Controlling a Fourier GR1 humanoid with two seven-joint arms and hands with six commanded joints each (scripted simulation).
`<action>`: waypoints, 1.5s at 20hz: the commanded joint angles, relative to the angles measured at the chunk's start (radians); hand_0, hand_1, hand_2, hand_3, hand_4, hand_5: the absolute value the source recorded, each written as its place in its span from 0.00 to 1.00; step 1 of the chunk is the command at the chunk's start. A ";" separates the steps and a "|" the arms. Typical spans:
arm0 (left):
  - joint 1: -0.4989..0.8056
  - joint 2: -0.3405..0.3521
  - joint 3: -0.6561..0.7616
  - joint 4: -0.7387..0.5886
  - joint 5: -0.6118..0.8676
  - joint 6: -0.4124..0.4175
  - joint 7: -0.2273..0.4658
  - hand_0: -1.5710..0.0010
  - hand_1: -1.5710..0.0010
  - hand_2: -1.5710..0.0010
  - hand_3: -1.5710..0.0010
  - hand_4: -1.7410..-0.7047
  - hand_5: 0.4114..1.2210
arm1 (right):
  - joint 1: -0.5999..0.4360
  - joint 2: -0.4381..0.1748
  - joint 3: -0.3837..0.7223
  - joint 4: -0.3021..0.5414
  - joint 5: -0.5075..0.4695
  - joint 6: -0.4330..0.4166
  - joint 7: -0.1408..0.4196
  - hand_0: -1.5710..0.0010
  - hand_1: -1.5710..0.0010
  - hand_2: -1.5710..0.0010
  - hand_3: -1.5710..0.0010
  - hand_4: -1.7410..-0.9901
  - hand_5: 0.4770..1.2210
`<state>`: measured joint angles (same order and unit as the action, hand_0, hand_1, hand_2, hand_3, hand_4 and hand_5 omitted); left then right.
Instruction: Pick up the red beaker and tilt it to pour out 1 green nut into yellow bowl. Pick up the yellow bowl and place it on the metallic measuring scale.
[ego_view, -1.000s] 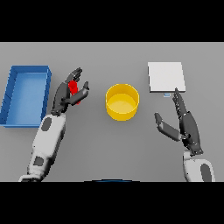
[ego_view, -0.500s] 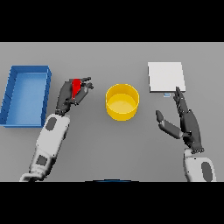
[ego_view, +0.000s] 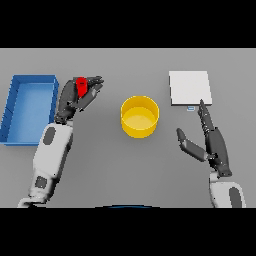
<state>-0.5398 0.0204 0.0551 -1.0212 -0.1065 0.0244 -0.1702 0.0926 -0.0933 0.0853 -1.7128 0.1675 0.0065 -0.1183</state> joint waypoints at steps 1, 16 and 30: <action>-0.003 0.003 -0.012 -0.008 -0.014 0.002 0.014 0.01 0.01 0.01 0.01 0.02 0.89 | -0.010 0.000 0.003 0.005 0.008 -0.003 0.005 1.00 1.00 1.00 1.00 0.69 0.24; -0.185 0.154 -0.305 -0.021 -0.404 -0.097 0.213 0.00 0.00 0.00 0.00 0.00 0.89 | -0.005 -0.016 0.011 -0.001 0.036 0.001 0.027 1.00 1.00 1.00 1.00 0.75 0.26; -0.460 0.218 -0.683 0.138 -0.852 -0.344 0.208 0.00 0.00 0.00 0.15 0.02 0.99 | 0.022 0.017 -0.005 0.001 -0.026 0.013 0.022 1.00 1.00 1.00 1.00 0.72 0.23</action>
<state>-0.9997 0.2385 -0.6278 -0.8834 -0.9588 -0.3202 0.0381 0.1149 -0.0763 0.0807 -1.7114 0.1410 0.0195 -0.0953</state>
